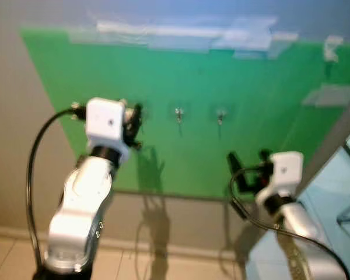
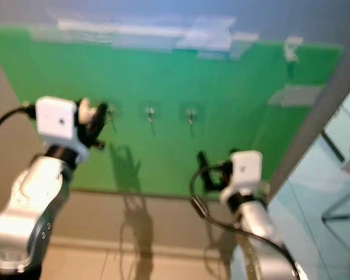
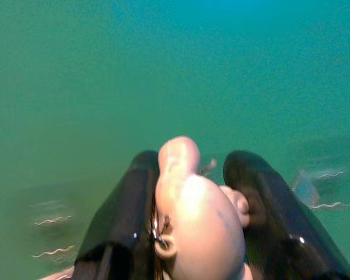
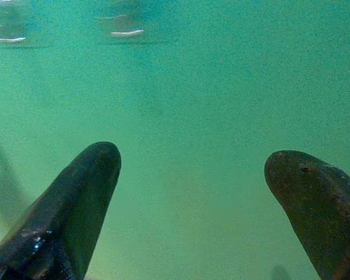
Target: Hang keys on a hook
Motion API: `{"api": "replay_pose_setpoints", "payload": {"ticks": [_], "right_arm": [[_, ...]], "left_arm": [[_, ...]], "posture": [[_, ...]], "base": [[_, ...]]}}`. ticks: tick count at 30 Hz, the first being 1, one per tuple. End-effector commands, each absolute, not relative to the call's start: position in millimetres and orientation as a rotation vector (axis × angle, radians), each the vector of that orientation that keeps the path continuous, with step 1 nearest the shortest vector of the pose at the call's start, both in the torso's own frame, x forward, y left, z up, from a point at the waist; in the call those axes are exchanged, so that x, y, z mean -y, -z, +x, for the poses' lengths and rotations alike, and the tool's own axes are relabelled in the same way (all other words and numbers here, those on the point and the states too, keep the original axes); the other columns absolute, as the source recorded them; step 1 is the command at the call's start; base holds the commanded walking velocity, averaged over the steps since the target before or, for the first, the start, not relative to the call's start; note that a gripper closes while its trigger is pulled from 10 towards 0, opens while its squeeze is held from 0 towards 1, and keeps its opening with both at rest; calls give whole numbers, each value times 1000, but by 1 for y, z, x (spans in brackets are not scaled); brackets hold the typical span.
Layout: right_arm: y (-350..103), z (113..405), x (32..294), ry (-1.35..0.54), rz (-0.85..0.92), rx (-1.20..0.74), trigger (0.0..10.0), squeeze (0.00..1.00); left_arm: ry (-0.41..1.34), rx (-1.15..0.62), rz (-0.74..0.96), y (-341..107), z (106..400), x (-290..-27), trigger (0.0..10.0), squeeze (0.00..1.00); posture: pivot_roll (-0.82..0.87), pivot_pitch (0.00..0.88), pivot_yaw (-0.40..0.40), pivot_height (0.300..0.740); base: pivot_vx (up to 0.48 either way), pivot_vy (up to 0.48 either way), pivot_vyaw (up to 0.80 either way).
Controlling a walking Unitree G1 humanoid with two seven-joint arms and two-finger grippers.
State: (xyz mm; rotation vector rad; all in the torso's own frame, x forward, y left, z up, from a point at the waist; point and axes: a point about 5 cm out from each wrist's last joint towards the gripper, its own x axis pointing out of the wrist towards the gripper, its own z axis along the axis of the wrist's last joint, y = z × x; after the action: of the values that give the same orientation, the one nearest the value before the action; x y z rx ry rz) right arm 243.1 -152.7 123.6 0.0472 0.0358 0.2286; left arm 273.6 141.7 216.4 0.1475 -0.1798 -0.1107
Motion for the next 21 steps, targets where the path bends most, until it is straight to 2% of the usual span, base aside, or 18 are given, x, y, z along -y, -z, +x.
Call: {"api": "replay_pose_setpoints", "payload": {"ticks": [1, 14, 17, 21], "right_arm": [[-126, 241, 157, -219, 37, -31, 10000, 0], [-128, 239, 159, -212, 17, -31, 10000, 0], [-129, 237, 158, -204, 12, -33, 10000, 0], [-129, 235, 158, -198, 12, -34, 10000, 0]], "left_arm": [[106, 190, 158, -221, 278, -141, 0, 0], [102, 170, 216, -218, 334, -151, 0, 0], [121, 153, 210, -213, 345, -142, 0, 0], [143, 155, 199, -212, 345, -134, 0, 0]], "posture": [[-77, 0, 1, 740], [-134, 0, 17, 740], [-154, 0, 29, 740], [-163, 0, 39, 740]], "base": [[0, 0, 0], [0, 0, 0], [0, 0, 0], [0, 0, 0]]}}
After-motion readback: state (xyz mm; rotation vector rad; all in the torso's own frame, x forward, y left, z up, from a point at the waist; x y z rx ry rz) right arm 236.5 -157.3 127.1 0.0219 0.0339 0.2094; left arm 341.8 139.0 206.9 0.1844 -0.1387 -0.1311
